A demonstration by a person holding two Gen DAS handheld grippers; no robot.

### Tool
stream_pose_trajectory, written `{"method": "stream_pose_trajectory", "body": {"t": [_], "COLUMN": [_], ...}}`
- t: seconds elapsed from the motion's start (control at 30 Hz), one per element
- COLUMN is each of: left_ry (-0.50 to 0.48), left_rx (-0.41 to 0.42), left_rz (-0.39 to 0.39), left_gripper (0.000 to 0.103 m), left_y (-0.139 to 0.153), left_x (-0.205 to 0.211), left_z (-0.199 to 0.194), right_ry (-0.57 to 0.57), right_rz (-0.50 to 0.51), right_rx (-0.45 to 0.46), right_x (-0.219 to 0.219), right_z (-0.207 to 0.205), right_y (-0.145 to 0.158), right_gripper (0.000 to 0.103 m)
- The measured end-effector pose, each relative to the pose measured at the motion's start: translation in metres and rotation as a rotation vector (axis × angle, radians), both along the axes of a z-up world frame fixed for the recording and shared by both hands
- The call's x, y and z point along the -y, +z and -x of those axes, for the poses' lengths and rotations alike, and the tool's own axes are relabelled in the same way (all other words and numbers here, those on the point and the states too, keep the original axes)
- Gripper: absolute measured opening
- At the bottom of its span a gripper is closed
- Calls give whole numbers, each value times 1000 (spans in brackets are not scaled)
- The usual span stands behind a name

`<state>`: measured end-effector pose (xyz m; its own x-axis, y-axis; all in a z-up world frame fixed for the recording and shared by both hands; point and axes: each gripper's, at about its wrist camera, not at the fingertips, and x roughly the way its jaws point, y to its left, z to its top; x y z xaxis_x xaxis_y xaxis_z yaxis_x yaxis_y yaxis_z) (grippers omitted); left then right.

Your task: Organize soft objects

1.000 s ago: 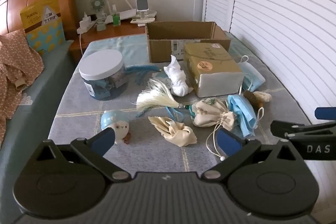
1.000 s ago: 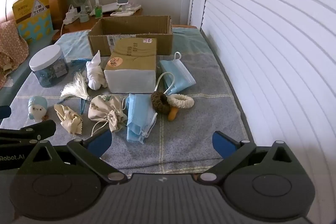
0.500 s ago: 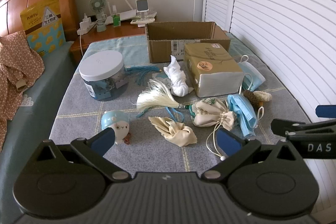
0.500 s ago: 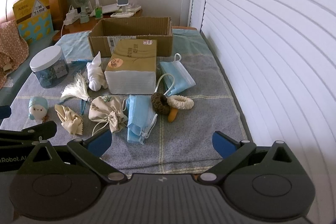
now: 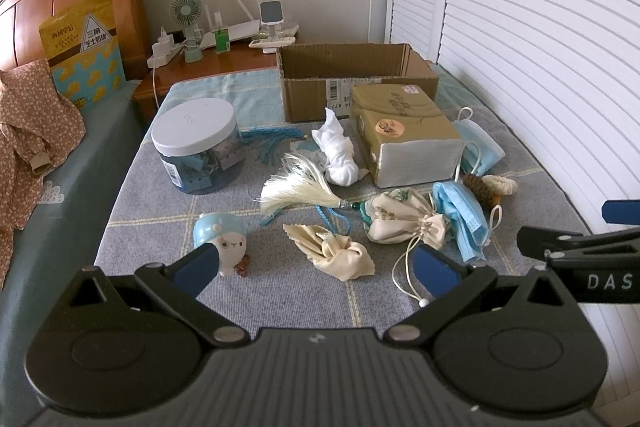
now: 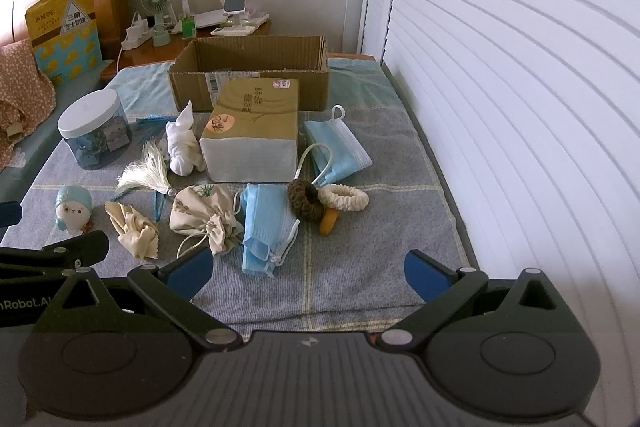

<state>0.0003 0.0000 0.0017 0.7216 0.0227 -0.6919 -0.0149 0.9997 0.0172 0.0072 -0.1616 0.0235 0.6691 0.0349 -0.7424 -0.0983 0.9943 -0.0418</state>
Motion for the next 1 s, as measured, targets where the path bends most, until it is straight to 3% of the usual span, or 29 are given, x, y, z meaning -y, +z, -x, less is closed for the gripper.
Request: {"method": "stream_pose_trajectory", "body": {"t": [1.0], "left_ry": [0], "left_rx": [7], "left_rz": [-1], "left_gripper": [102], "left_y": [5], "left_x": [0], "left_z": [0], "right_ry": [5], "right_rz": [10], "right_rx": [16], "right_x": [-2], "right_z": [0], "right_y": [4], "right_gripper": [103]}}
